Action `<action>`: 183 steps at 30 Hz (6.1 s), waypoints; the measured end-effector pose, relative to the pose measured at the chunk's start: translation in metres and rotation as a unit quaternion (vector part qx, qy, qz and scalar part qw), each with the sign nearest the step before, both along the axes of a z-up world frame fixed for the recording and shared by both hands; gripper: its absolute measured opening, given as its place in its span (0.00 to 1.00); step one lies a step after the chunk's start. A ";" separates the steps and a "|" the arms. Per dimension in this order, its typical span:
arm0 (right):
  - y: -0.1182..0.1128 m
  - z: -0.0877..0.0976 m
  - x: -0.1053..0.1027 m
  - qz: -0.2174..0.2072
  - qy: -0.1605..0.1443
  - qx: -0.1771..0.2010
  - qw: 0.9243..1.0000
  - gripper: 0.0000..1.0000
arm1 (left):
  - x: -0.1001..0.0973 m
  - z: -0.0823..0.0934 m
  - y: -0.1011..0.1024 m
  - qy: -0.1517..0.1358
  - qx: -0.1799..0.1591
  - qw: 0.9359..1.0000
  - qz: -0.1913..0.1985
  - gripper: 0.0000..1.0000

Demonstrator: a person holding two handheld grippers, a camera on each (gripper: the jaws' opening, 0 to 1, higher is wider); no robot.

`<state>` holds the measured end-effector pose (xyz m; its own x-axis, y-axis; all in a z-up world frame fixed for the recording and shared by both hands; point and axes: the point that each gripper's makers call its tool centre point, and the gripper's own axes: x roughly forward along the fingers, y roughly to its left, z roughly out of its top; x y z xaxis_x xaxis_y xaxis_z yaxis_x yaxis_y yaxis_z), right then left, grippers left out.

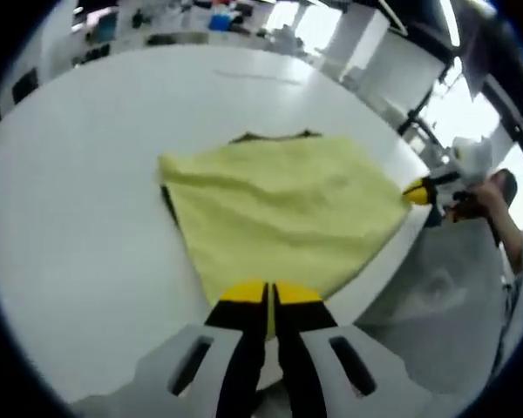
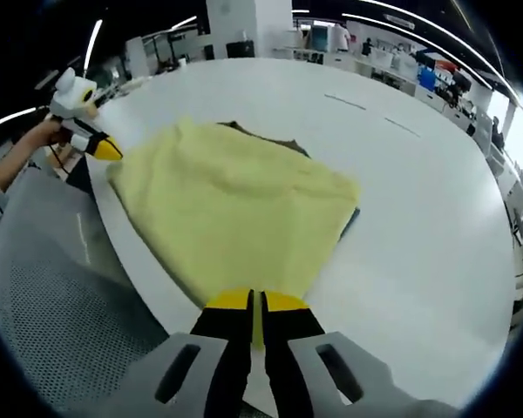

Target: Fold the garment on the visible template until the final outline fits inside the template.

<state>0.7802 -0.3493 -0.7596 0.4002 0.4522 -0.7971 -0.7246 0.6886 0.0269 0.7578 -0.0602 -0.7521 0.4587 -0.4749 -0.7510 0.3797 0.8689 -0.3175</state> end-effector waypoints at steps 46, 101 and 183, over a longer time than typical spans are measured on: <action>0.004 0.011 0.014 -0.008 -0.027 0.013 1.000 0.01 | 0.015 0.019 0.011 -0.048 -0.016 0.998 0.029 0.00; 0.159 -0.006 0.138 0.215 -0.045 0.007 0.976 0.14 | 0.088 0.049 -0.031 -0.115 0.000 0.991 -0.070 0.18; 0.003 -0.018 0.153 0.017 -0.078 -0.039 0.996 0.01 | 0.128 -0.023 0.025 -0.066 0.051 0.997 0.001 0.00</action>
<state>0.9335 -0.3468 -0.7780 0.5070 0.4069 -0.7598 -0.7390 0.6589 -0.1403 0.8860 -0.0348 -0.7751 0.5568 -0.3987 -0.7287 0.4107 0.8947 -0.1757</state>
